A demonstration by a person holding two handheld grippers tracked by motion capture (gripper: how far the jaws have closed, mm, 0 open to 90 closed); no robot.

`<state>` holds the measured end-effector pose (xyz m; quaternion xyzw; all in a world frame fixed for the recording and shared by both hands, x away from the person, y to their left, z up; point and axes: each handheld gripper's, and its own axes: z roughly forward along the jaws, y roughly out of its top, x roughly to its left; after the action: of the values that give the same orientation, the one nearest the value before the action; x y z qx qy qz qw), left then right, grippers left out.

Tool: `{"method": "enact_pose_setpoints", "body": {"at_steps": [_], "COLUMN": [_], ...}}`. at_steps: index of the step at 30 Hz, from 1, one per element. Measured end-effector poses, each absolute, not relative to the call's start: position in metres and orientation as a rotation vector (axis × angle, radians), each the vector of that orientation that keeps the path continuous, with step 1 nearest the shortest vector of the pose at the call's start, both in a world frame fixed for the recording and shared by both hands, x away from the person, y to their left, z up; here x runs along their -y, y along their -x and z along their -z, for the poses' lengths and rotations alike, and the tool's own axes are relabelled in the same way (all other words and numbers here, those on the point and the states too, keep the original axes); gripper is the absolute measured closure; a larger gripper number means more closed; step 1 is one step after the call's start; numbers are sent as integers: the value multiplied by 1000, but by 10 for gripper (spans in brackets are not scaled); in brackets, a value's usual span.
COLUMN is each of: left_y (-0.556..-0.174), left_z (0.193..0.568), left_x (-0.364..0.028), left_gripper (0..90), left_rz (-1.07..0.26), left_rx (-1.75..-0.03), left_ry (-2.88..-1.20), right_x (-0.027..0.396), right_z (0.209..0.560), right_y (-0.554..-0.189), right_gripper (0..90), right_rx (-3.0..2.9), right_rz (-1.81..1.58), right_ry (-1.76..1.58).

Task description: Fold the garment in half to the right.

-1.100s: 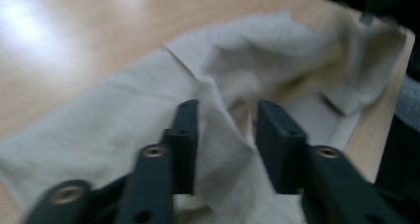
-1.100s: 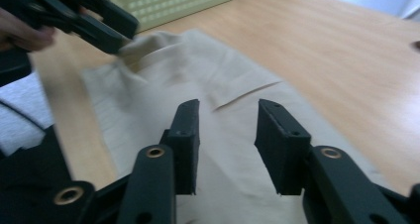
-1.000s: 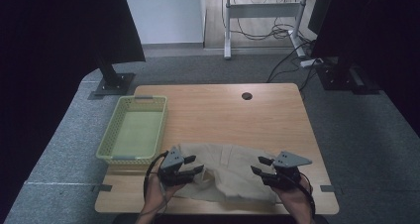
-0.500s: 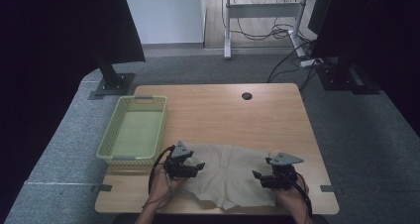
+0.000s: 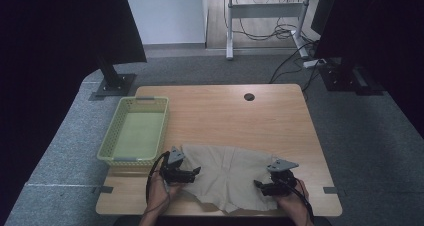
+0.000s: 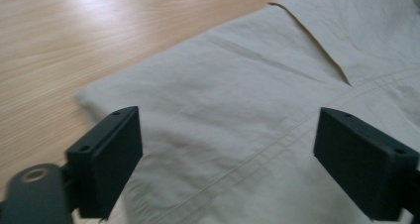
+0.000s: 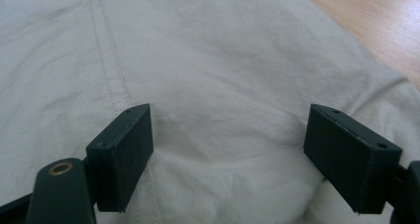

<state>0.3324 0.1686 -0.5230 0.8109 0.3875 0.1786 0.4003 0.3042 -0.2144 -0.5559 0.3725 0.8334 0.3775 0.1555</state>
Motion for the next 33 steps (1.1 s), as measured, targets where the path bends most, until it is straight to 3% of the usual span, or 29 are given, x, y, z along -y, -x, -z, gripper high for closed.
{"method": "enact_pose_setpoints", "body": {"at_steps": [15, 33], "left_y": [-329, -326], "left_z": [554, 555], "left_x": [-186, -182], "left_gripper": [81, 140], "left_rz": [-466, -493], "left_rx": [-1134, -1103], "left_ry": [-2072, -2096], "right_x": [216, 199], "right_z": [559, 538], "right_y": [-303, -308], "right_gripper": [181, 103], "right_rx": [-2388, -2365], "right_rz": [-1108, -1149], "right_ry": [-1067, -1062]}}
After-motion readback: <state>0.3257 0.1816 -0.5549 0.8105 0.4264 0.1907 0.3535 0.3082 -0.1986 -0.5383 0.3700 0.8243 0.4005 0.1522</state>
